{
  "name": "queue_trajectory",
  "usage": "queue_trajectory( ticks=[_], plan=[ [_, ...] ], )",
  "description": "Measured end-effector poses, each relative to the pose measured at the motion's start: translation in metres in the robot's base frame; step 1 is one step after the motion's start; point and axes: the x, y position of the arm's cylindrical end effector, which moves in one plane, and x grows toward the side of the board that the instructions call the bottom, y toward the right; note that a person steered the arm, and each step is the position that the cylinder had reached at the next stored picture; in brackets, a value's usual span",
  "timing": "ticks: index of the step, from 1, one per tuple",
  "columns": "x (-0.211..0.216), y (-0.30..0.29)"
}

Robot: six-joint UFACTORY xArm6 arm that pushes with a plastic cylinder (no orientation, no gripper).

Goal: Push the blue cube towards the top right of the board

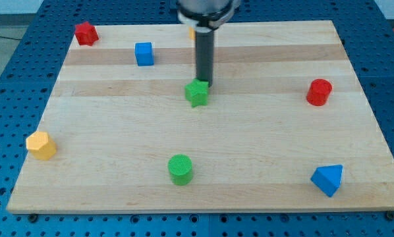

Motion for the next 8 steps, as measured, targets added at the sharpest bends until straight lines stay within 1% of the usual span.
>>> queue_trajectory(
  ticks=[1,2,3,4,5,6,7,8],
  plan=[
    [0.009,0.038],
    [0.024,0.048],
    [0.051,0.017],
    [0.055,-0.031],
    [0.047,-0.055],
    [0.033,-0.048],
    [0.025,-0.054],
    [0.025,-0.111]
  ],
)
